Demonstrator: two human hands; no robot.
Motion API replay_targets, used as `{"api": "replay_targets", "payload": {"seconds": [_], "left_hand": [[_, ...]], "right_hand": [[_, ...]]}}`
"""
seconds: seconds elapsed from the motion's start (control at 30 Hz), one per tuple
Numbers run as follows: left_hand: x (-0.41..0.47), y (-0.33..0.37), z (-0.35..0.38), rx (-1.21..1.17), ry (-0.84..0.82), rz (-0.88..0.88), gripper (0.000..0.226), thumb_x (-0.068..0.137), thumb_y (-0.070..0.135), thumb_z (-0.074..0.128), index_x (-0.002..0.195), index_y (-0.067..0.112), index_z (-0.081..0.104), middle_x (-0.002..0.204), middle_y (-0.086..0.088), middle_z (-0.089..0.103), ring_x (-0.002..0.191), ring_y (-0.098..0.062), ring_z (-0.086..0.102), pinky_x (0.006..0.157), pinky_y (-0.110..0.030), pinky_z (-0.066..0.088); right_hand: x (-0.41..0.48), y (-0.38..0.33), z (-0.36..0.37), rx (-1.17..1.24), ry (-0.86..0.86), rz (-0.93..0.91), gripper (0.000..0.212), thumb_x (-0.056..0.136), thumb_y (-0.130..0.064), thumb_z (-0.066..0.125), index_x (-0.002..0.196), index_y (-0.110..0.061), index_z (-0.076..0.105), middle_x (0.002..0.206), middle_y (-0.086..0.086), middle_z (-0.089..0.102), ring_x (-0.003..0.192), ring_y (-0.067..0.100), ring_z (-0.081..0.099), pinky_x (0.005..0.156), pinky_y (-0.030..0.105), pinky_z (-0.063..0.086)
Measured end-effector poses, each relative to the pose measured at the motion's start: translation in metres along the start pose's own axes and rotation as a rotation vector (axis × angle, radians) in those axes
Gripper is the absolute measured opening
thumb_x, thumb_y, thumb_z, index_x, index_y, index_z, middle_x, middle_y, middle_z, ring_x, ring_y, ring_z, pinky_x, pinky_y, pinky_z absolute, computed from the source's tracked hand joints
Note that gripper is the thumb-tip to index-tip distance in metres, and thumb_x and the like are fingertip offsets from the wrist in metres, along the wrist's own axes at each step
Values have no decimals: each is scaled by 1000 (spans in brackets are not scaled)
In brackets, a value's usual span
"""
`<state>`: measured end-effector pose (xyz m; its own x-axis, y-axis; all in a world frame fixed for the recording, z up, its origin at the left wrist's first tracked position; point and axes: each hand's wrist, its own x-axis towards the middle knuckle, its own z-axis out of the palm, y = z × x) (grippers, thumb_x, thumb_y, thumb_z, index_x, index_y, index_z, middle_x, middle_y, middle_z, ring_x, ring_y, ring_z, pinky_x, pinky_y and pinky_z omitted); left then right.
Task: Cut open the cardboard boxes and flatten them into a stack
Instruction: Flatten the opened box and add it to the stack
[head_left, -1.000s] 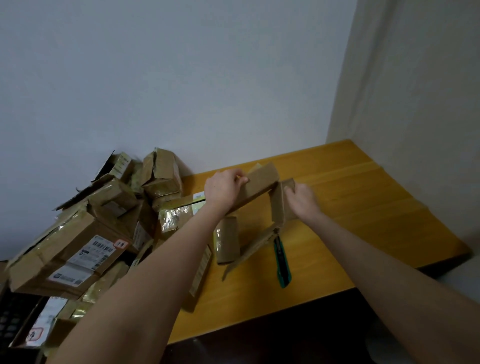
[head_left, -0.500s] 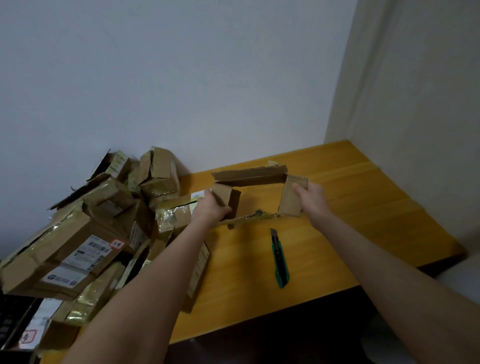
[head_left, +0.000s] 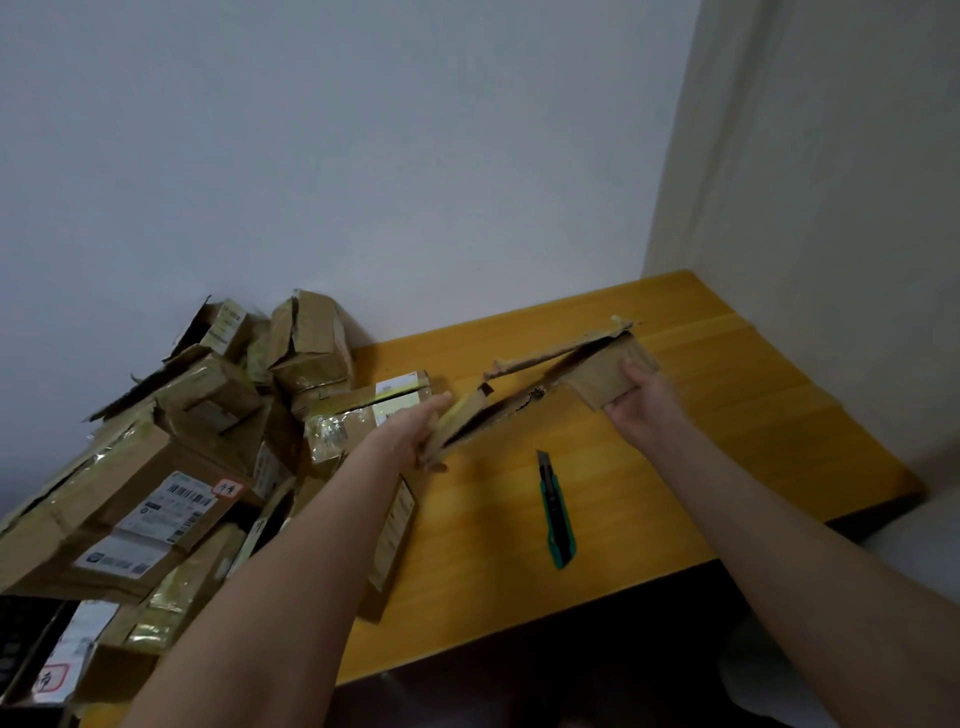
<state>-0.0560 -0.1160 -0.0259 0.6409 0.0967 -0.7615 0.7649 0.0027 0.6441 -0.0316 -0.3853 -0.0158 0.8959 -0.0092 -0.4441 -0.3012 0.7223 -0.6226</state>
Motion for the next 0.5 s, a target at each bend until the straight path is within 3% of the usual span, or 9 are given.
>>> {"api": "replay_targets", "payload": {"seconds": [0.07,0.13,0.2,0.27,0.3,0.33,0.4,0.5], "left_hand": [[1,-3,3,-5,-17,-72,51,86,42,67,117,4,54,98,-14,64,80,-27,62,57,-38,52],[5,-3,4,-59,53,-83,43,87,28,70,118,2,54,103,-14,65,78,-28,61,63,-40,49],[11,-2,0,-77,195,-29,46,87,17,70,125,-2,52,119,-18,62,92,-31,62,72,-42,48],[14,0,-3,-76,294,71,44,86,12,71,126,1,54,122,-18,62,92,-29,60,72,-41,48],[14,2,-4,-74,332,145,44,86,8,70,127,2,55,120,-16,63,85,-27,60,70,-38,48],[13,5,-4,-65,367,227,45,86,3,69,128,4,54,117,-15,63,80,-27,60,67,-35,49],[10,13,-6,9,445,358,50,87,2,65,134,8,50,117,-13,61,93,-30,62,75,-36,52],[5,22,-13,223,585,457,47,91,10,58,137,15,48,126,-10,60,113,-32,57,96,-43,49]], "right_hand": [[-1,-1,0,45,-24,27,17,101,-11,41,115,-9,51,111,14,59,98,27,59,73,40,53],[-3,-8,-5,61,-55,39,23,102,-17,37,117,-9,53,115,15,59,104,31,58,84,44,52],[-4,-16,-16,42,-58,69,31,100,-29,33,110,-11,57,114,17,59,105,34,56,91,49,50],[-3,-17,-27,-124,16,121,45,98,-48,34,107,-12,59,108,15,61,101,33,57,92,48,49],[-2,-14,-30,-335,73,141,51,96,-55,38,114,-11,58,111,14,61,104,32,58,92,47,49],[-2,-9,-31,-592,136,142,53,95,-54,45,121,-10,57,117,13,60,108,32,57,91,46,49],[1,7,-29,-978,181,92,49,94,-33,60,135,-7,50,130,13,55,115,33,55,88,44,50],[4,36,-23,-1208,142,64,48,91,-8,63,137,-6,48,133,14,54,115,31,56,86,39,51]]}}
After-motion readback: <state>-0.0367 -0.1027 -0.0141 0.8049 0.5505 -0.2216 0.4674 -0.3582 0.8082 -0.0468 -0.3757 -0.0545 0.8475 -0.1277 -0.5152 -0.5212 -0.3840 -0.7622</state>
